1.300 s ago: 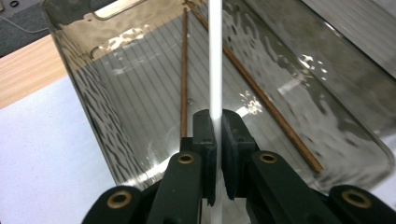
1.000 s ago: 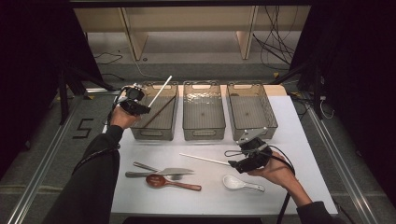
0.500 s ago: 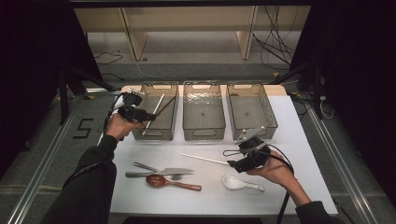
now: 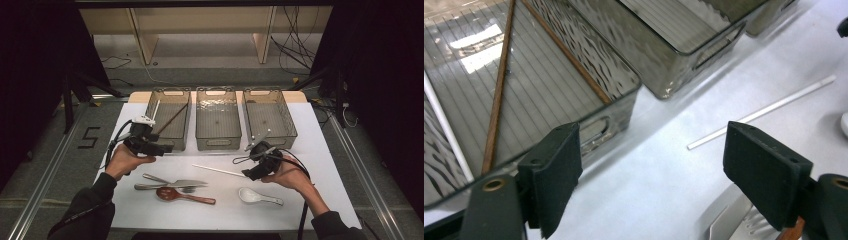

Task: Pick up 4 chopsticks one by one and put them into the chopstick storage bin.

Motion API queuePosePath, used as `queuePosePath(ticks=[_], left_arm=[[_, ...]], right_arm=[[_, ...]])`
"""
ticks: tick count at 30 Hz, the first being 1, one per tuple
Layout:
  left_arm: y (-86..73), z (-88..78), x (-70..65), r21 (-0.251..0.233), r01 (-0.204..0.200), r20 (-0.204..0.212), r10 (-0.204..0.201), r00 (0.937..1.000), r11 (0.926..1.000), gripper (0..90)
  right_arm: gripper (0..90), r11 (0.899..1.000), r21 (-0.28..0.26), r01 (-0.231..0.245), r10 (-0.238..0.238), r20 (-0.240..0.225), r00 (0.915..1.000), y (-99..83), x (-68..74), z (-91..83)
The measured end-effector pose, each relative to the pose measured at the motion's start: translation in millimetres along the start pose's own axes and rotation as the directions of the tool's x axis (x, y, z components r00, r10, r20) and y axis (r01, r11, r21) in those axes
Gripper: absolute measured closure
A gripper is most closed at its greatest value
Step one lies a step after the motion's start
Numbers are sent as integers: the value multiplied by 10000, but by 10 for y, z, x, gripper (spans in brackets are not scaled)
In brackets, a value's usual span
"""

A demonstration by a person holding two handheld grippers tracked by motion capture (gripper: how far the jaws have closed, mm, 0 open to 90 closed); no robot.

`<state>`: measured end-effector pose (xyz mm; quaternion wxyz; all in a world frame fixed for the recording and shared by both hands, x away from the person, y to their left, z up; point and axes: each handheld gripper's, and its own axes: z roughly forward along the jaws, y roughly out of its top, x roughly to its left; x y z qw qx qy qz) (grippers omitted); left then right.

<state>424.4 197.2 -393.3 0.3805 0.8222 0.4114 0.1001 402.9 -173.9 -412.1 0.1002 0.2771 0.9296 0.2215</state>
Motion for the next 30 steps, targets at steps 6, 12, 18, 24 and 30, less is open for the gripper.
queuePosePath(ticks=[6,12,18,24,30], left_arm=[[-105,-77,-141,-4,-273,168,273,9995,9996,201],[-212,-121,-280,-157,-359,434,365,9984,9992,194],[-276,-123,-379,-154,-657,500,664,9965,9977,180],[-325,-121,-419,-176,-706,622,715,9955,9974,167],[-380,-126,-455,-360,-777,682,800,9945,9963,167]], right_arm=[[423,9963,748,425,-414,-157,9990,60,11,129],[476,9894,1346,538,-501,-306,9983,75,-9,215],[514,9820,1747,722,-666,-379,9971,64,-33,271],[551,9735,2153,772,-688,-464,9966,37,-57,309],[584,9678,2386,807,-695,-547,9961,2,-88,315]])
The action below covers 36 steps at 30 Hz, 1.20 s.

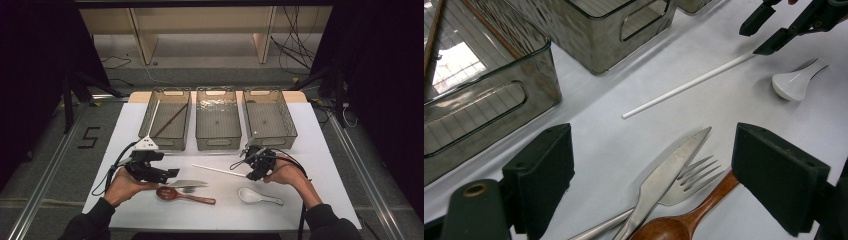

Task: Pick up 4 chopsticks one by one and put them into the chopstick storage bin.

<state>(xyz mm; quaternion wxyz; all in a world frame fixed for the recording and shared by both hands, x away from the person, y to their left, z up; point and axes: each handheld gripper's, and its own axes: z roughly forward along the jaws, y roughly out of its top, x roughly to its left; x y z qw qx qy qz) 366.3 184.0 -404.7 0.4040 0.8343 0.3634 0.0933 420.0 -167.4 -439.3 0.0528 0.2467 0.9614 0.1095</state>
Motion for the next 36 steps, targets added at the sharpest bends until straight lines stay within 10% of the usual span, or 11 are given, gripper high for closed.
queuePosePath(ticks=[36], left_arm=[[-133,-47,-93,-51,-457,-219,456,9987,9989,161]], right_arm=[[755,9920,1218,321,-284,-320,9991,-22,-24,137]])
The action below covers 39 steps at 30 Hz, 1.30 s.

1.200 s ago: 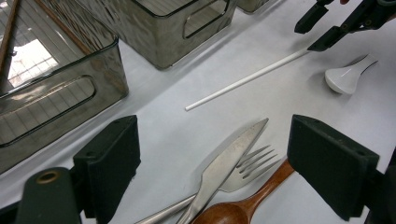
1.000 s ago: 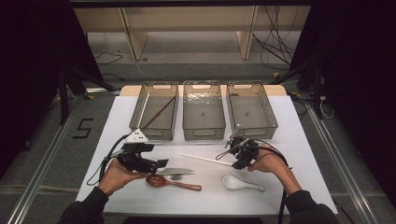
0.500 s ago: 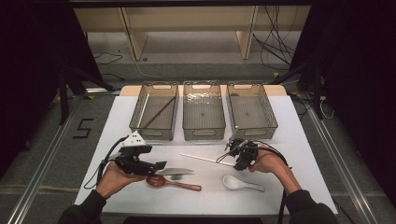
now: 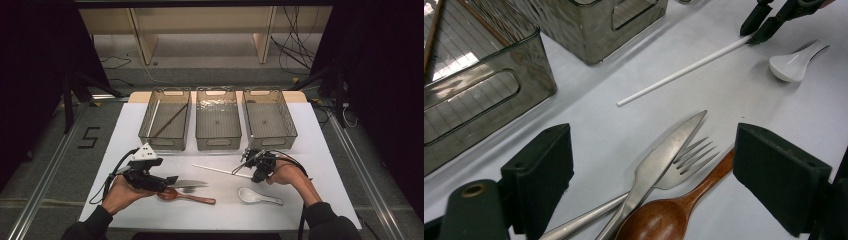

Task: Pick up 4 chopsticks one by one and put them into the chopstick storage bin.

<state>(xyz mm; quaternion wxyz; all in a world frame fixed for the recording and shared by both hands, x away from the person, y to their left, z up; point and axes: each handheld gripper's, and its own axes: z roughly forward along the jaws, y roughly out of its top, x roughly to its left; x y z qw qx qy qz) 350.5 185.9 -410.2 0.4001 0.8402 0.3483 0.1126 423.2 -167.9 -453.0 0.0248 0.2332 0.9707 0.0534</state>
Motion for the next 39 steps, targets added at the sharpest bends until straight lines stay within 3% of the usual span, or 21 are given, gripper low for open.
queuePosePath(ticks=[9,20,36,39], left_arm=[[-1,8,-6,55,-143,66,142,9999,9999,164],[-6,8,8,58,-165,89,164,9998,9998,168],[-8,24,9,61,-214,61,213,9998,9998,173],[2,53,-9,152,-368,98,367,9993,9992,174]], right_arm=[[813,9992,244,321,-322,37,9995,36,28,4],[845,9936,371,1070,-1083,335,9936,49,84,-2],[848,9930,-192,1168,-1165,178,9930,43,120,-155],[848,9916,-385,1236,-1230,180,9922,57,147,-216]])
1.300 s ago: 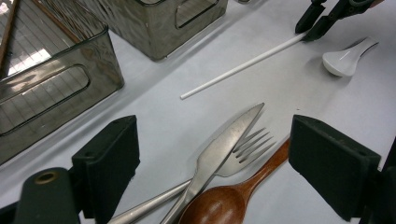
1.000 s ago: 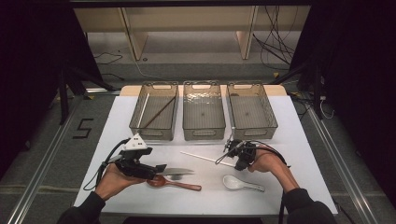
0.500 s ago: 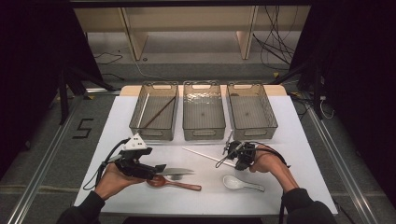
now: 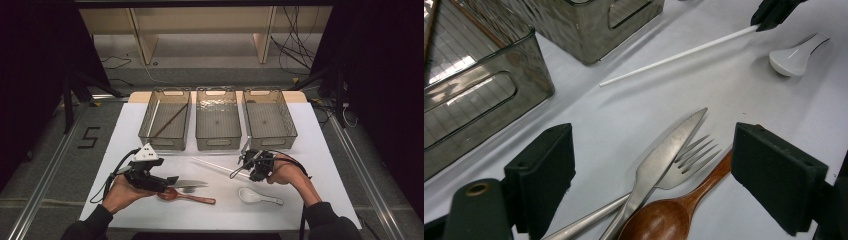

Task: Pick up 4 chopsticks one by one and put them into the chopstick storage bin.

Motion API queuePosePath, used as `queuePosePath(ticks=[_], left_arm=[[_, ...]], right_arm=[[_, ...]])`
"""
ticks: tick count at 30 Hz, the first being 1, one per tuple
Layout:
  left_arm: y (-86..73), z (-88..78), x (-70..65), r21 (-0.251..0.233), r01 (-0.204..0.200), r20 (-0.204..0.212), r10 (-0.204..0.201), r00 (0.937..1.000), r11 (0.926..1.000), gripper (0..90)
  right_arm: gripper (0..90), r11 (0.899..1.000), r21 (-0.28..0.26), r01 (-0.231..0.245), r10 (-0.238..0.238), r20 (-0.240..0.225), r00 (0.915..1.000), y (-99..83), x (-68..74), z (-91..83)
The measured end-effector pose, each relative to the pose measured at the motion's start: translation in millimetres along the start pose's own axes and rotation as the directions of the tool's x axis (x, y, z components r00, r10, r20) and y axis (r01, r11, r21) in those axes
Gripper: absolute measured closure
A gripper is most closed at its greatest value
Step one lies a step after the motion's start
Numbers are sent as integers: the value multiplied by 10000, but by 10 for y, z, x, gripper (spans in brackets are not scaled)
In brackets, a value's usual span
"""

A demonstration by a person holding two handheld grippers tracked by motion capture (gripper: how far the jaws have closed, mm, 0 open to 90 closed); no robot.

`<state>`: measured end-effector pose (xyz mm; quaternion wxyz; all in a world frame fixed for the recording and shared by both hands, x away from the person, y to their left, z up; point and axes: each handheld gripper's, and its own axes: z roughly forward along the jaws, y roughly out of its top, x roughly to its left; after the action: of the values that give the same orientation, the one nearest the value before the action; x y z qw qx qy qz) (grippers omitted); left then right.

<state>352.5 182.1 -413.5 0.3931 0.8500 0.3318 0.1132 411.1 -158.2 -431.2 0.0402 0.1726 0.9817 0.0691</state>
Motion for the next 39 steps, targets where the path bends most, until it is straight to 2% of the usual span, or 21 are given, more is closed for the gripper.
queuePosePath(ticks=[5,9,13,14,16,18,20,24,27,30,31,36,37,39], left_arm=[[48,53,-24,155,-270,31,269,9996,9995,173],[112,125,-45,364,-582,67,580,9983,9976,172],[194,203,-78,690,-1191,65,1189,9929,9905,173],[216,227,-94,692,-1222,126,1216,9925,9901,175],[263,284,-116,923,-1522,221,1508,9883,9840,178],[303,361,-138,1233,-1894,199,1884,9819,9741,178],[340,437,-159,1395,-2104,320,2080,9776,9676,184],[399,587,-195,1898,-2612,523,2559,9653,9464,204],[423,676,-208,2217,-2678,655,2596,9635,9376,230],[424,716,-213,2339,-2800,537,2752,9599,9311,266],[428,719,-208,2388,-2914,521,2874,9564,9263,277],[427,726,-199,2607,-3079,429,3076,9505,9150,380],[427,723,-196,2720,-3205,502,3192,9464,9074,399],[416,723,-198,2752,-3296,468,3298,9429,9031,441]], right_arm=[[848,9994,-308,138,-138,11,9999,39,53,-83],[848,9986,-351,395,-395,7,9992,81,102,-121],[847,9972,-459,590,-589,30,9983,119,155,-165],[848,9969,-515,590,-590,14,9983,128,172,-178],[848,9957,-530,762,-761,28,9971,145,192,-203],[848,9945,-591,864,-863,49,9963,161,223,-222],[848,9930,-636,996,-997,16,9950,176,247,-236],[848,9914,-711,1096,-1099,-3,9939,195,291,-262],[848,9899,-759,1198,-1203,-27,9927,202,302,-277],[847,9894,-817,1197,-1207,-76,9927,199,315,-290],[848,9897,-867,1138,-1150,-83,9933,198,319,-292],[848,9872,-807,1373,-1387,-124,9903,205,336,-293],[847,9865,-853,1401,-1414,-94,9899,210,343,-290],[847,9854,-824,1488,-1502,-109,9886,216,353,-295]])
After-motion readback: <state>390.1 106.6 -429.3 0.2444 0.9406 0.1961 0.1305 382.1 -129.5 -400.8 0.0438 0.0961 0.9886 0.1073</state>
